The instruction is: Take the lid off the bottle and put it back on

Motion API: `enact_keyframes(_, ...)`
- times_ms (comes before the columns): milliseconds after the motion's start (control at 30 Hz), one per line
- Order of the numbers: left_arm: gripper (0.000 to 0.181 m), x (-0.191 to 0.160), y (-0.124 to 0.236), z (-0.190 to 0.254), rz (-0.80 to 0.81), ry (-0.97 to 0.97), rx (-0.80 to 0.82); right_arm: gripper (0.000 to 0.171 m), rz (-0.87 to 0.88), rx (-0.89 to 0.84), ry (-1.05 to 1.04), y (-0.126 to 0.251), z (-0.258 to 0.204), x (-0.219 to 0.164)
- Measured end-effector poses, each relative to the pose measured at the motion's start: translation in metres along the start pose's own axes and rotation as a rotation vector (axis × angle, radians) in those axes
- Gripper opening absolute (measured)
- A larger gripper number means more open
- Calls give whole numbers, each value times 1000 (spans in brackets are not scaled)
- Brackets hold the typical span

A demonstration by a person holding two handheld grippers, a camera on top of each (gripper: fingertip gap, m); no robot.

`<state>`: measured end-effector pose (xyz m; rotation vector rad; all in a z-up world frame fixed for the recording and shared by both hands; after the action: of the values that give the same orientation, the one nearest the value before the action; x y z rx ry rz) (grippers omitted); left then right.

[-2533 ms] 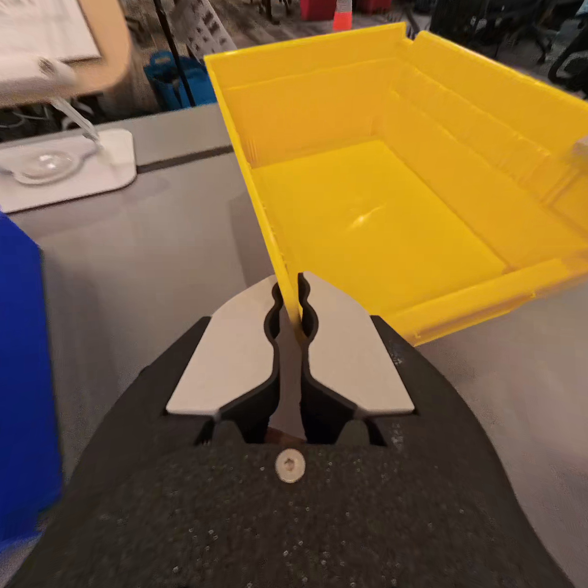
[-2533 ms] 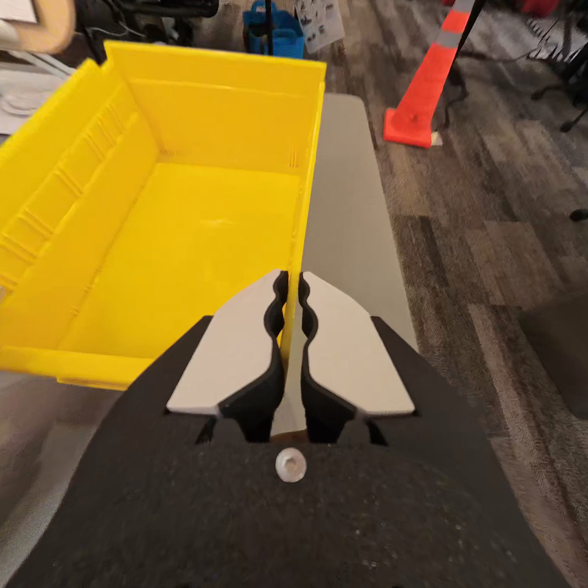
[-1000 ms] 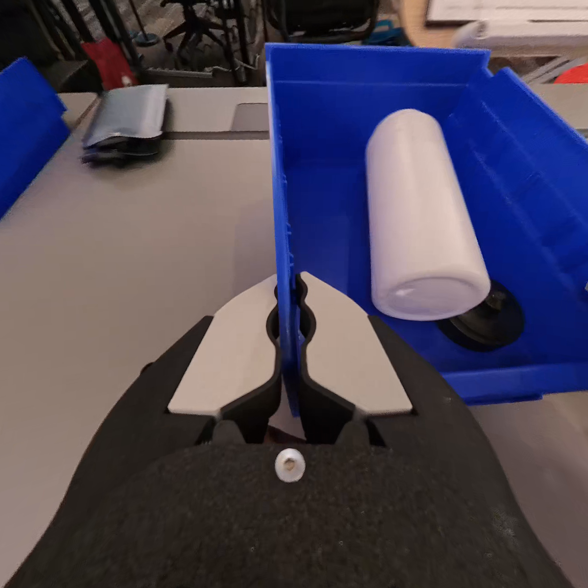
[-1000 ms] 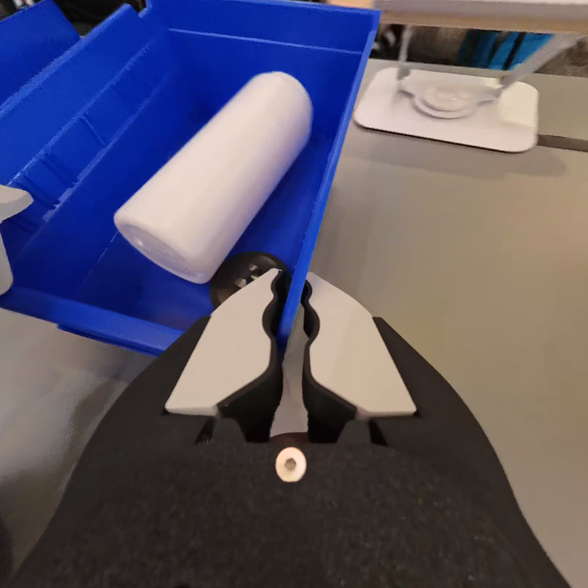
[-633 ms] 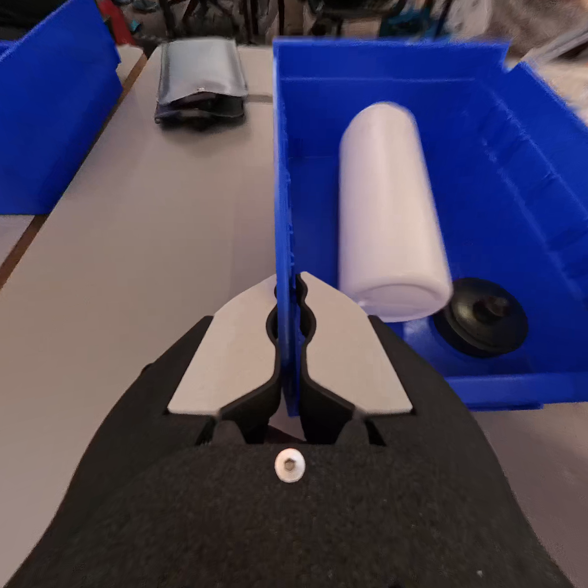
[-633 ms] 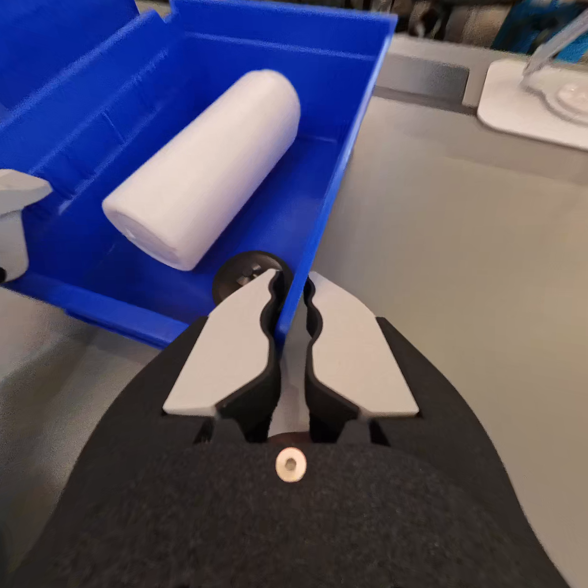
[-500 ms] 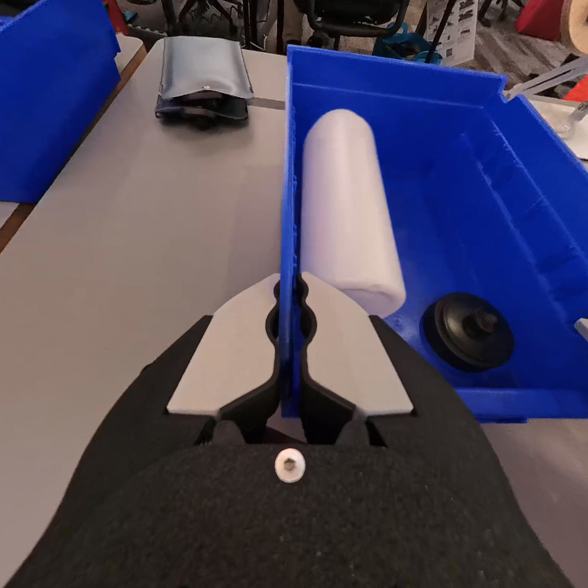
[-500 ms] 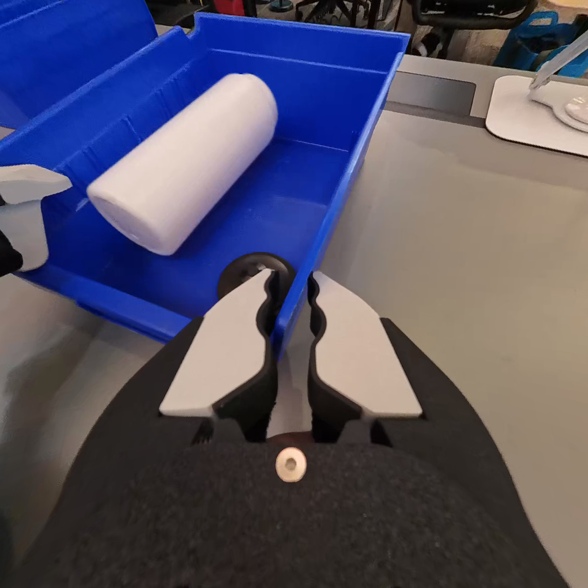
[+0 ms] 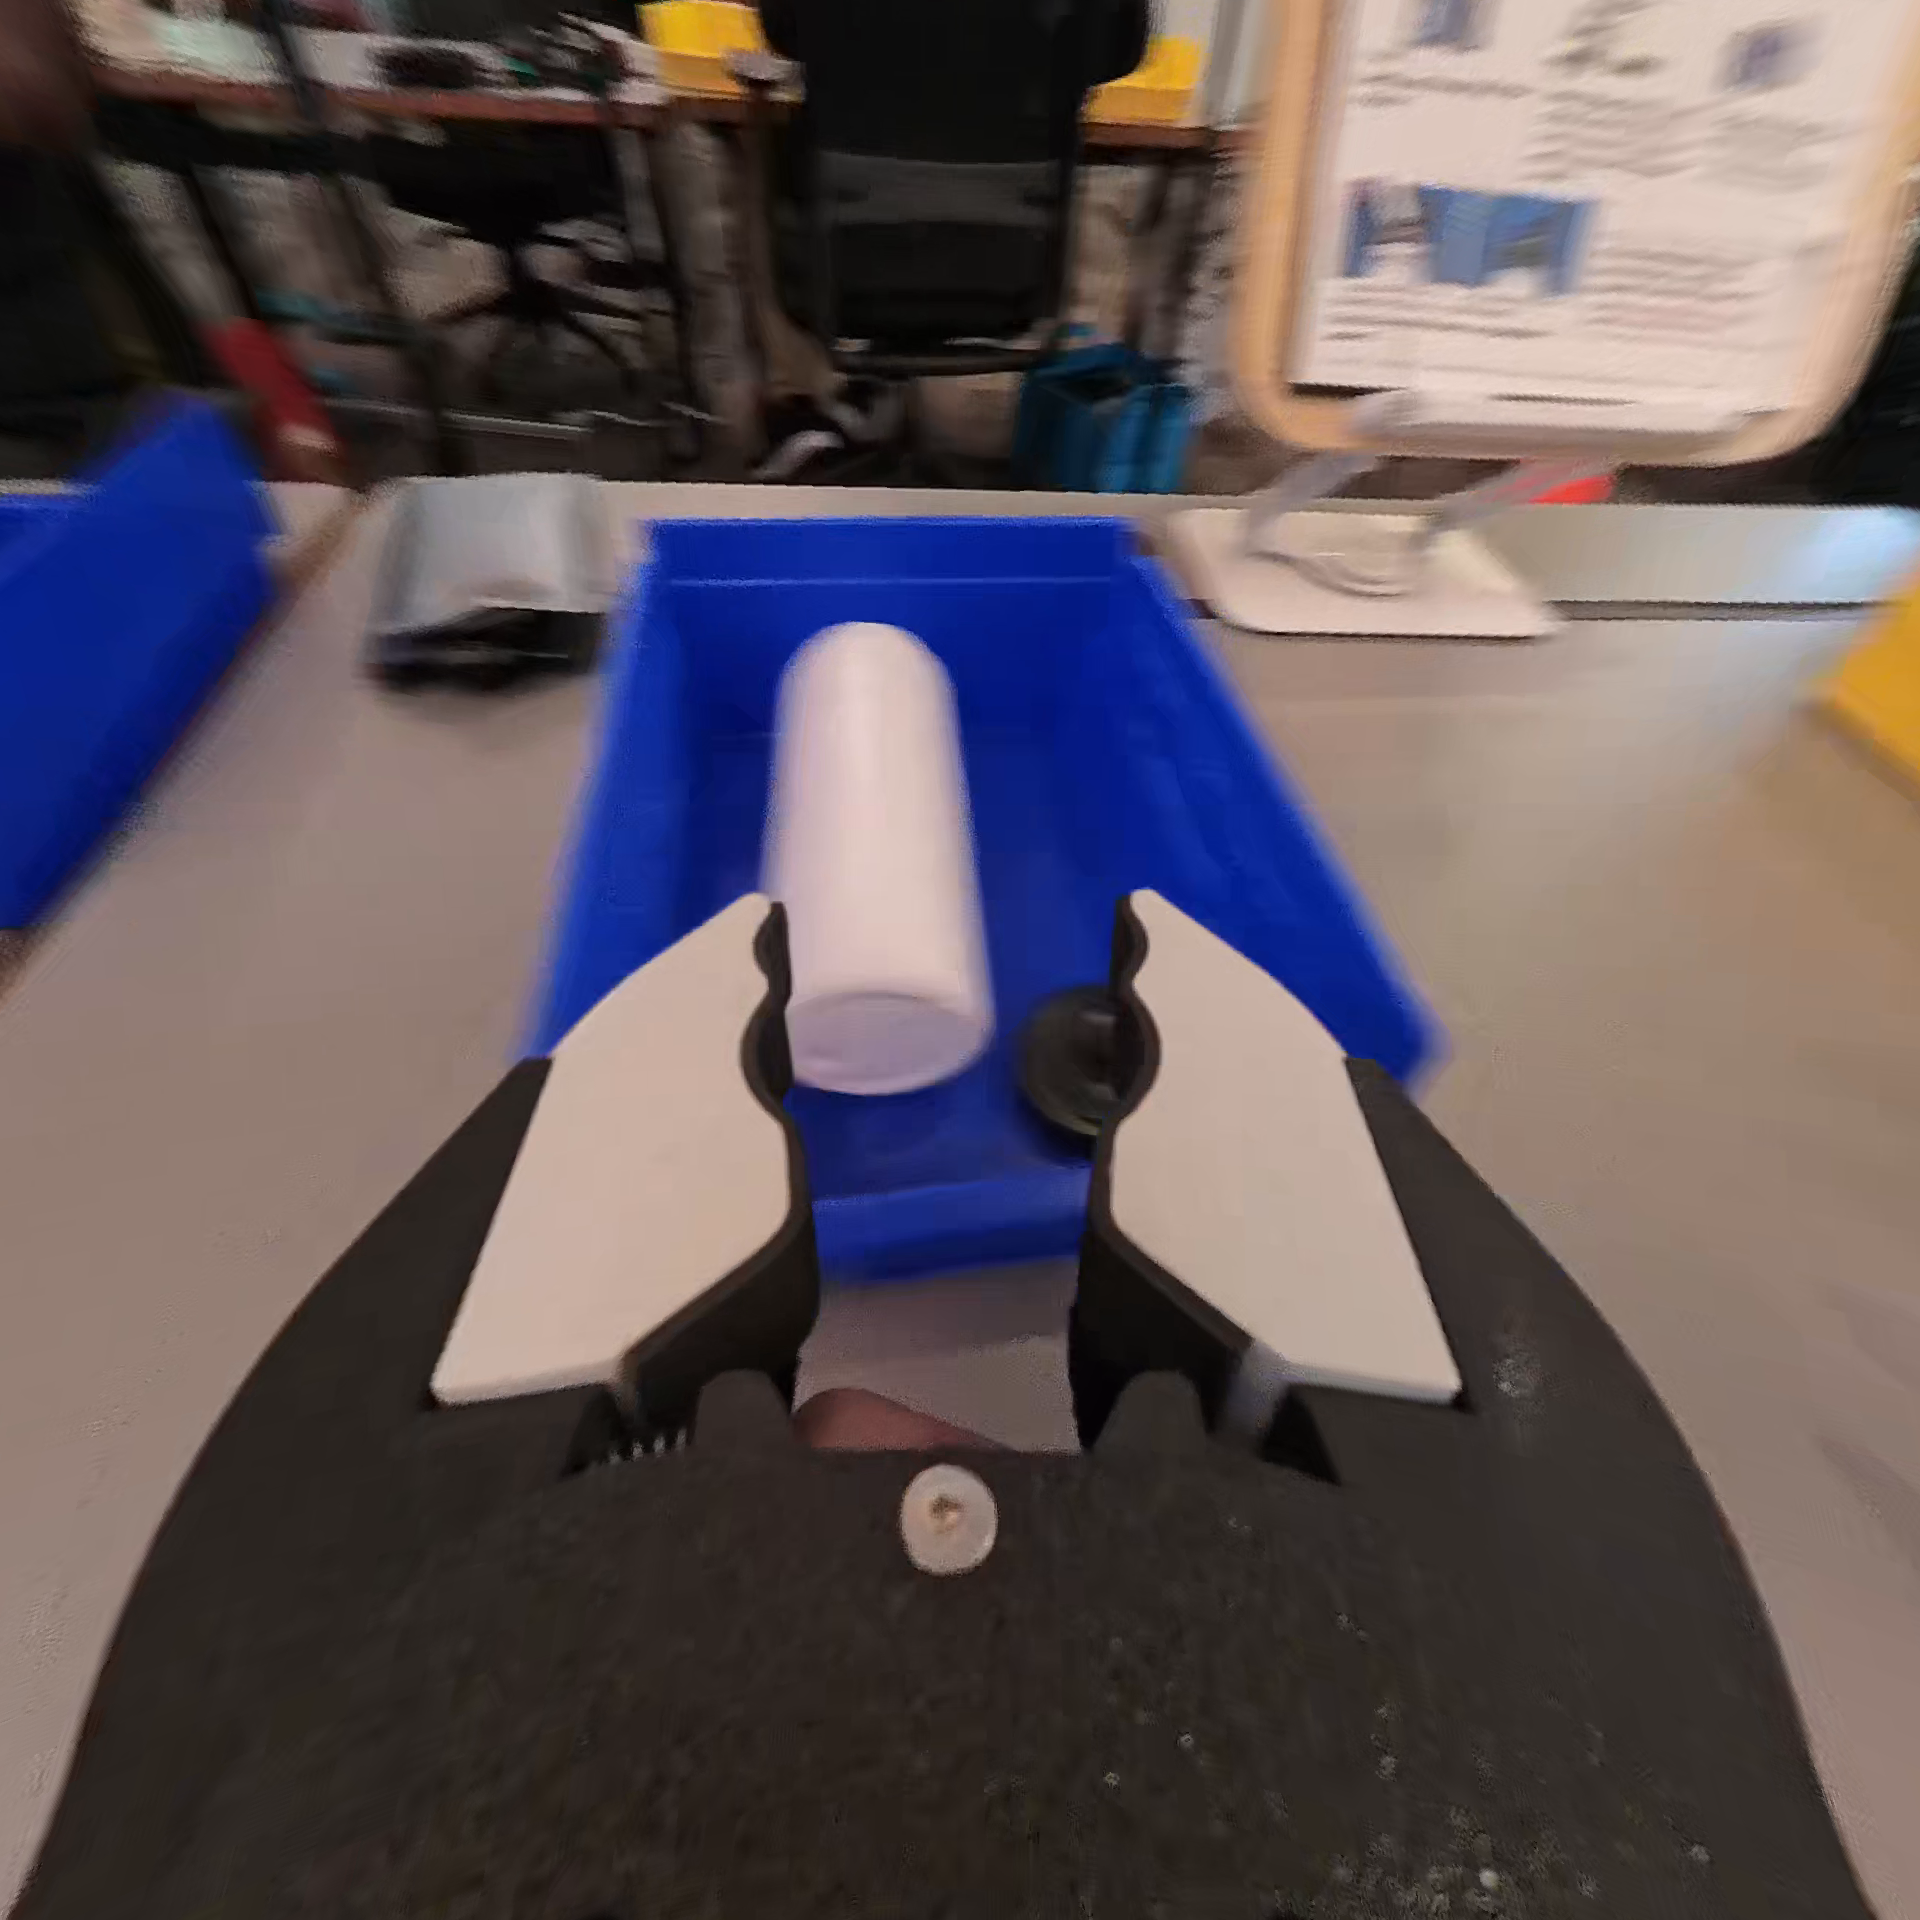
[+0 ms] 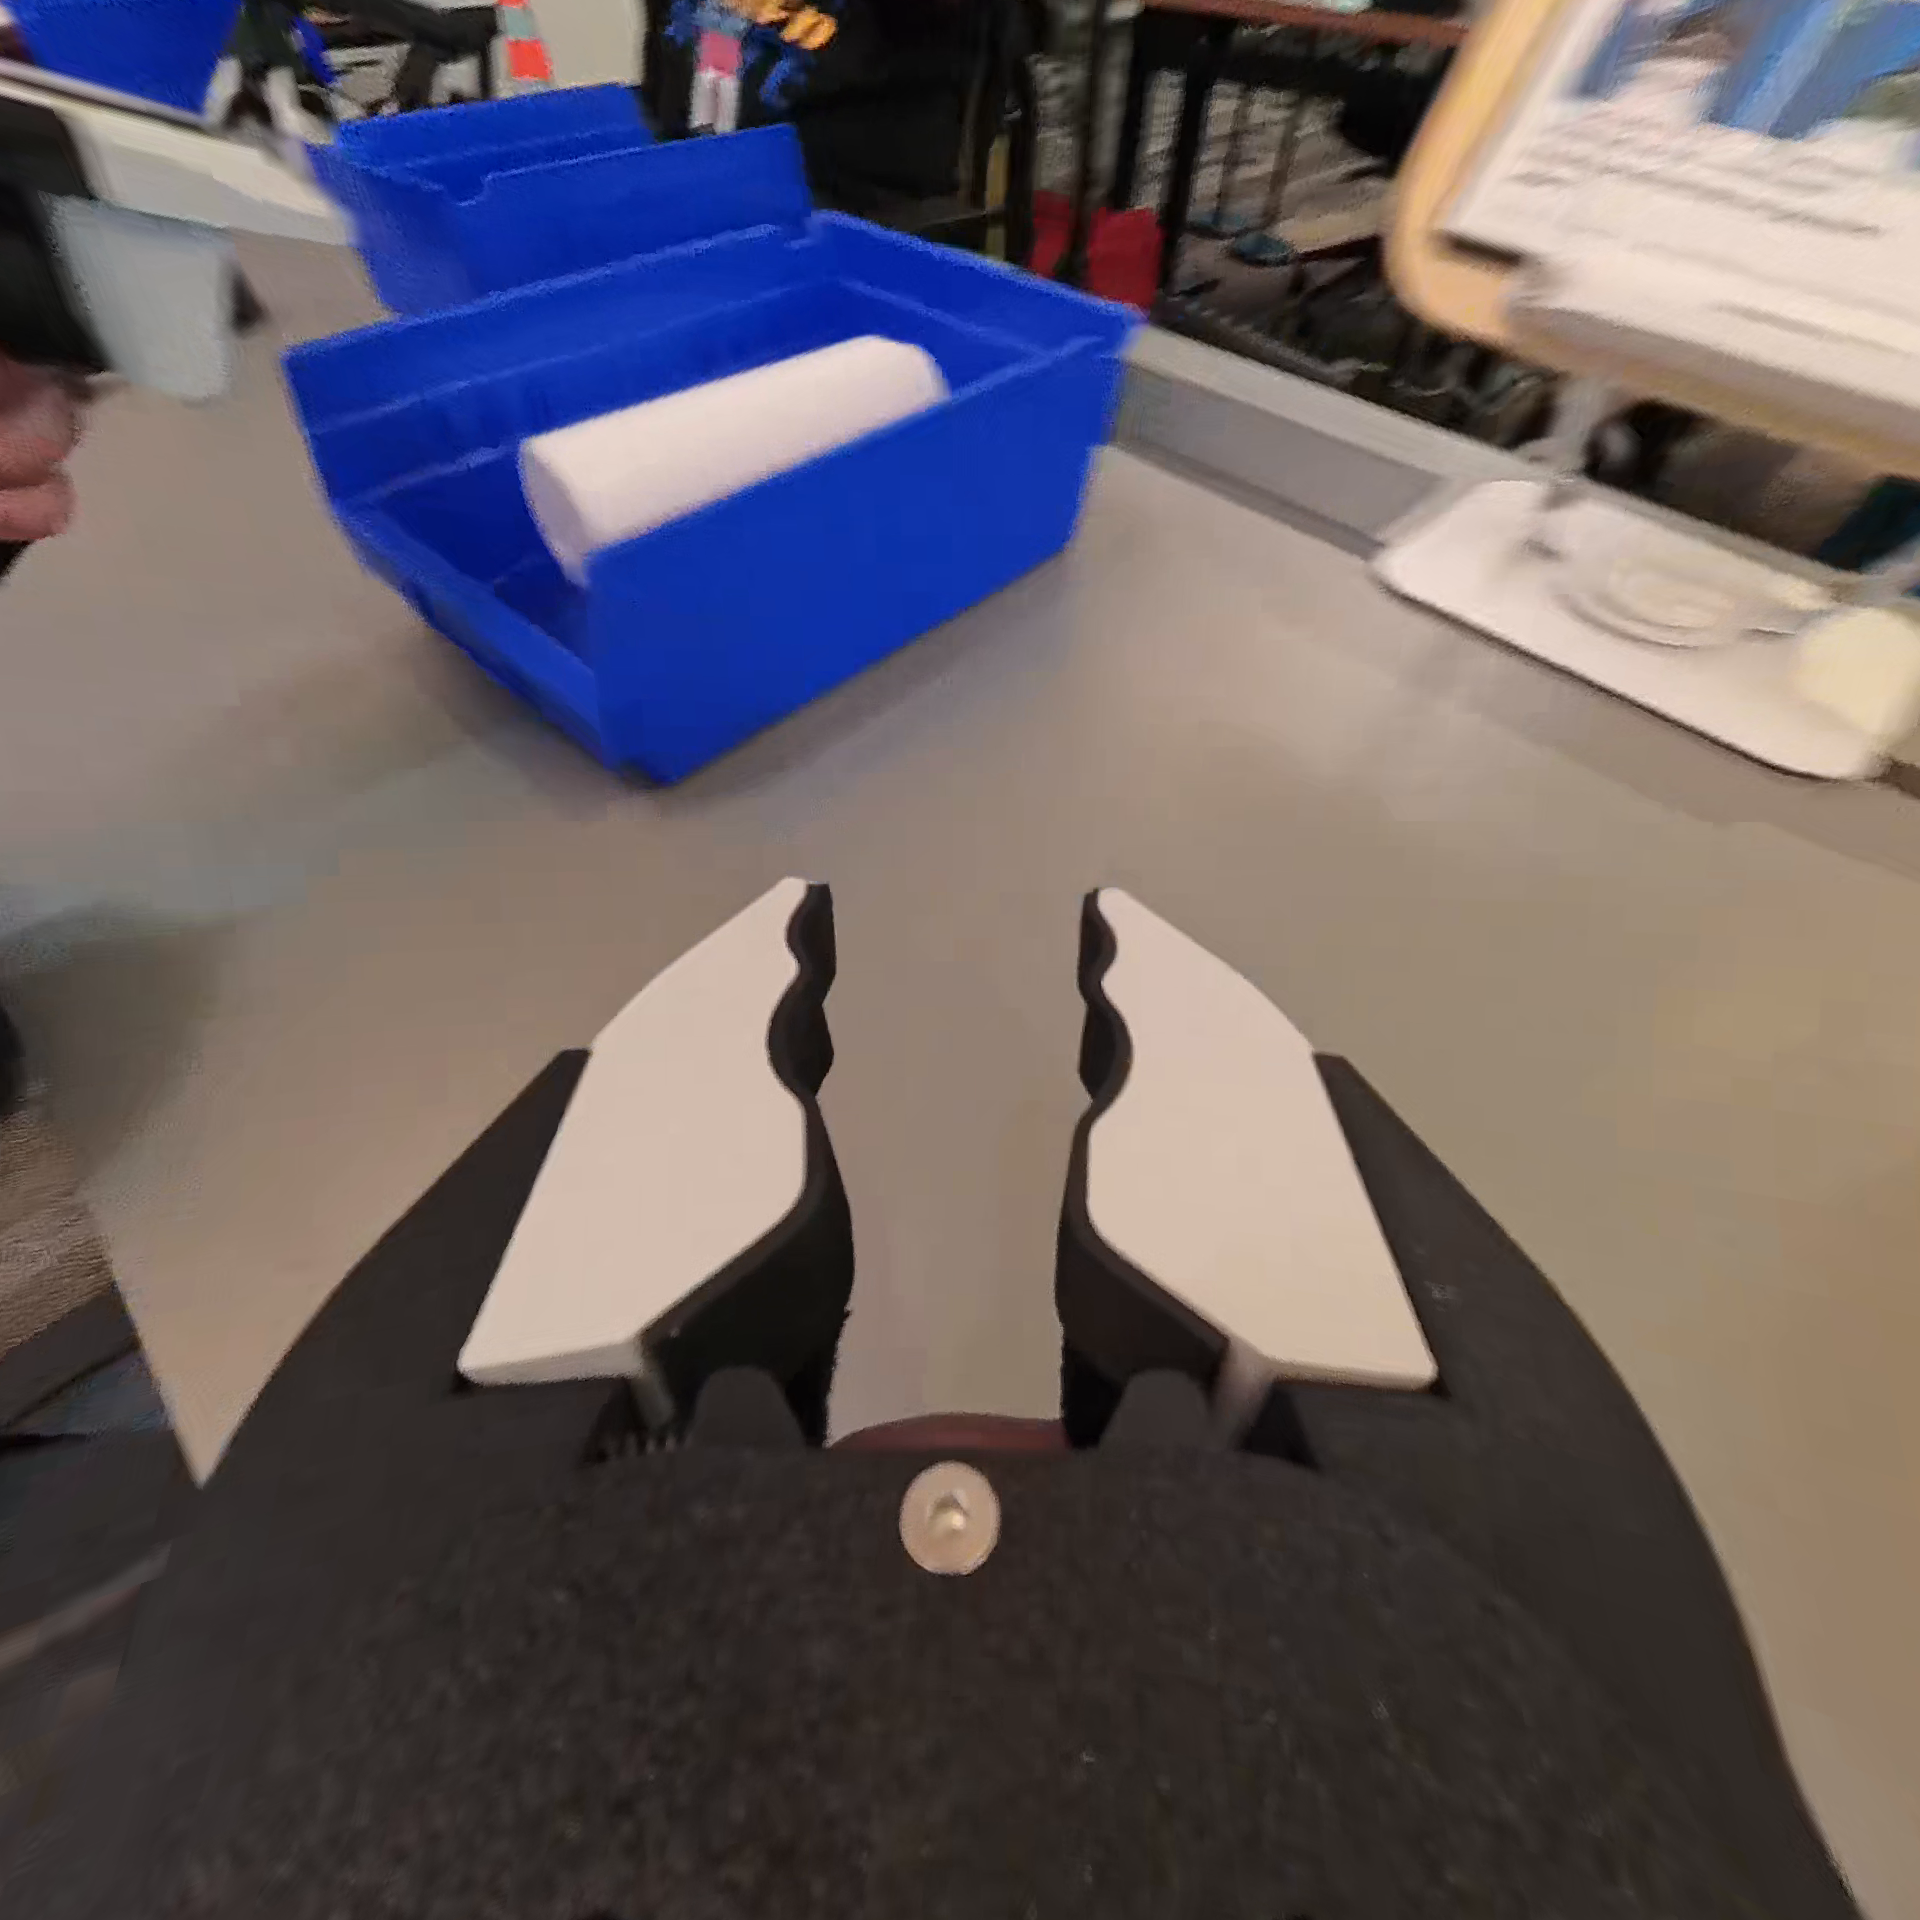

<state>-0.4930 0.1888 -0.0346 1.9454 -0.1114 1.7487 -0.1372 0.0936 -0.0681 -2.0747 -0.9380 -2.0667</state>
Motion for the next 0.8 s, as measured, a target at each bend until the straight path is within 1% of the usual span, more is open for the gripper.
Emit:
enact_keyframes(67, 58, -10, 6, 40, 40, 97, -164, 45, 32, -117, -2, 40, 42, -10)
enact_keyframes(133, 54, -32, 7, 74, 34, 143, -290, 45, 74, -254, -6, 82, 85, -29)
enact_keyframes(200, 58, -50, 1, 95, -50, 124, -345, 45, 113, -408, 2, 124, 124, -54)
enact_keyframes(267, 61, -58, -6, 103, -93, 87, -353, 45, 131, -525, 0, 157, 154, -70)
enact_keyframes(333, 61, -60, -11, 105, -115, 64, -339, 45, 137, -595, -41, 178, 173, -74)
enact_keyframes(367, 62, -59, -11, 106, -117, 61, -341, 45, 158, -603, -80, 186, 178, -73)
enact_keyframes(433, 62, -57, -9, 107, -94, 61, -343, 43, 233, -573, -162, 193, 183, -70)
enact_keyframes(500, 62, -55, -5, 108, -62, 36, -323, 39, 274, -535, -216, 191, 185, -73)
enact_keyframes(567, 62, -53, -4, 109, -44, 12, -301, 36, 254, -533, -234, 184, 189, -80)
enact_keyframes(633, 62, -54, -5, 112, -40, -11, -307, 37, 195, -530, -235, 176, 191, -83)
enact_keyframes(800, 62, -58, -9, 117, -80, -52, -307, 36, 200, -526, -185, 172, 184, -81)
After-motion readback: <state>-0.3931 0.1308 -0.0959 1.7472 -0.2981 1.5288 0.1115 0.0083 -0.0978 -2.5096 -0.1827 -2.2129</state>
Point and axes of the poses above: each gripper's, where its closed fingertips meet, y back along the fingers, x out of its top, z = x × y across the jaws, the point moved 10 cm from there along y, back along the fingers, and after that the axes turned 7 degrees about -y, right-handed, at the moved point
